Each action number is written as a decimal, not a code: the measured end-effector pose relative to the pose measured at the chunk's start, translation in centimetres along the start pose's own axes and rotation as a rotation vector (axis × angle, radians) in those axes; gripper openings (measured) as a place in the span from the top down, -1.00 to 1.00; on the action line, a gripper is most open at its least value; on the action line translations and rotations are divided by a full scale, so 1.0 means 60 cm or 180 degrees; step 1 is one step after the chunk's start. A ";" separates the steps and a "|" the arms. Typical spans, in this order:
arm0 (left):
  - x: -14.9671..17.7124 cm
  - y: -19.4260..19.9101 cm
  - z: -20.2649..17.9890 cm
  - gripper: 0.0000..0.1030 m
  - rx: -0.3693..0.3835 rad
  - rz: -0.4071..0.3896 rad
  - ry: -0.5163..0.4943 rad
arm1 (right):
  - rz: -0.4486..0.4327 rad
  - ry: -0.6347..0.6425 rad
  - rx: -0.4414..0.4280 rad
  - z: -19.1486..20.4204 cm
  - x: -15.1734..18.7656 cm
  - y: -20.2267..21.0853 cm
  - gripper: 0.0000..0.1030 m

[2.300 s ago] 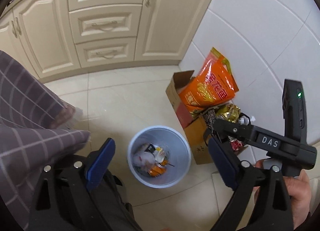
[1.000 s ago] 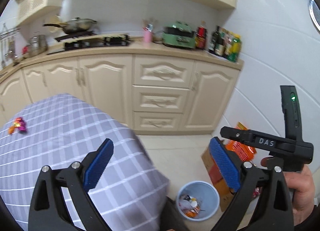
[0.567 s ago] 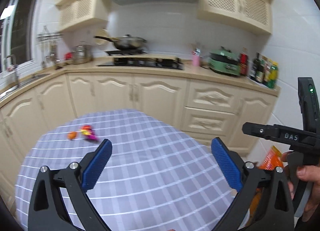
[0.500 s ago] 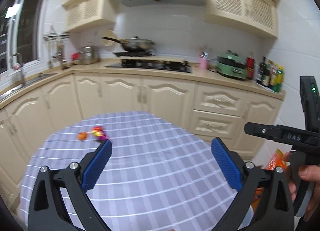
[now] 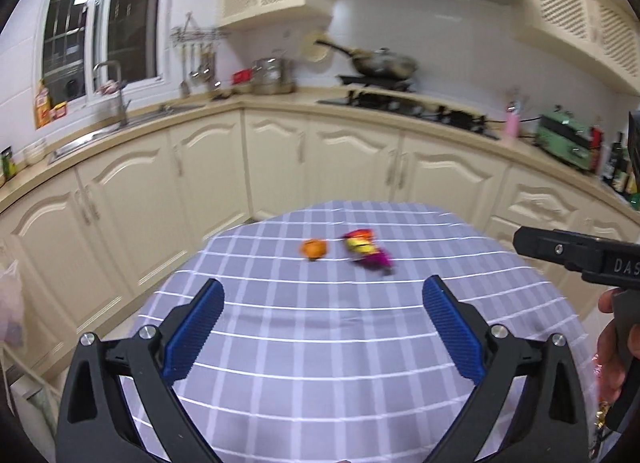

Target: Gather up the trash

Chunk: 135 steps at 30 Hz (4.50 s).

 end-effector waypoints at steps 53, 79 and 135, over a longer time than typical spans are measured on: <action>-0.007 -0.069 -0.039 0.35 0.0461 0.0384 -0.0078 | -0.0042 0.0085 -0.0185 -0.012 -0.004 -0.027 0.30; 0.113 0.283 -0.377 0.35 0.1738 -0.0005 -0.0633 | -0.0839 -0.0766 0.0503 -0.229 0.247 0.440 0.29; 0.376 0.208 -0.766 -0.82 0.2194 0.0930 -0.1832 | -0.0378 -0.3001 0.1381 -0.605 0.628 0.472 -0.88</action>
Point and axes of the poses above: each gripper's, at about its wrist camera, not at the fingertips, and y roughly against the way its jaws point, z to its left, x to its underside, the point moved 2 cm from there along -y, roughly the way its jaws point, and after that the axes turned 12 degrees about -x, right-handed, at the moved point
